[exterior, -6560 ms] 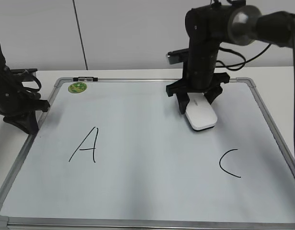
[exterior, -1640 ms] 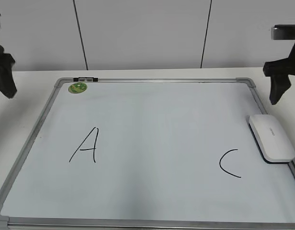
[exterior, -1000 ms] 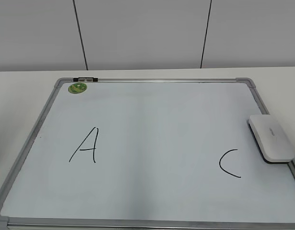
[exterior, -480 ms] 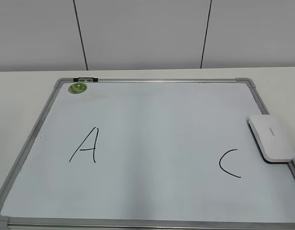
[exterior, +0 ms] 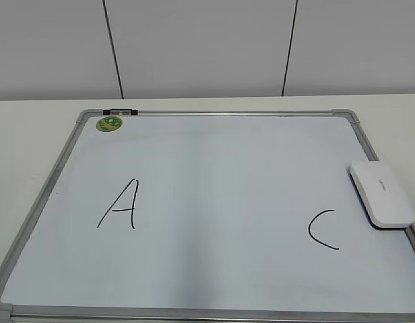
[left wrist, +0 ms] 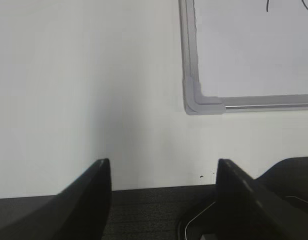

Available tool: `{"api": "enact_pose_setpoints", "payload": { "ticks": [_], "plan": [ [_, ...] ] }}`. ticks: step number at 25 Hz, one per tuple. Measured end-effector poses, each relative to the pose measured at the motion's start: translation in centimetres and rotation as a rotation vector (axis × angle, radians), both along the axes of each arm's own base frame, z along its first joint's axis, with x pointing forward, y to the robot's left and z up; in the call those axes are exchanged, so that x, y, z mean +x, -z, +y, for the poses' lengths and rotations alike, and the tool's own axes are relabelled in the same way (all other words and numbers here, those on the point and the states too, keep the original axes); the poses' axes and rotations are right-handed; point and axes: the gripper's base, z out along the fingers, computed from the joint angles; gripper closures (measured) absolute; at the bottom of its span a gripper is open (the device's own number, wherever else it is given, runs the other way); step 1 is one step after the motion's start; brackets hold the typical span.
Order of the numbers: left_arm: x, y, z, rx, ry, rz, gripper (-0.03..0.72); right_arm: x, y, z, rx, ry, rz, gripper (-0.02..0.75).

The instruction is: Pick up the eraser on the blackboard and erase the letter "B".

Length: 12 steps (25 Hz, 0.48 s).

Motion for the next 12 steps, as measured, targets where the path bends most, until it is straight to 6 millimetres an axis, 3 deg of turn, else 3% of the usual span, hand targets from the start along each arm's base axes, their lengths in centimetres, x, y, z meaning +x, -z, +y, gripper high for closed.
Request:
{"api": "enact_pose_setpoints", "payload": {
  "ticks": [4,12],
  "plan": [
    [0.2,0.2,-0.1,-0.001,0.015,-0.019,0.197,0.2,2.0,0.0,-0.017,0.002,0.066,0.164],
    [0.5,0.5,0.0,0.006,0.017,-0.042,0.198,0.9,2.9,0.0,-0.024,-0.005,0.017,0.164]
  ]
}}
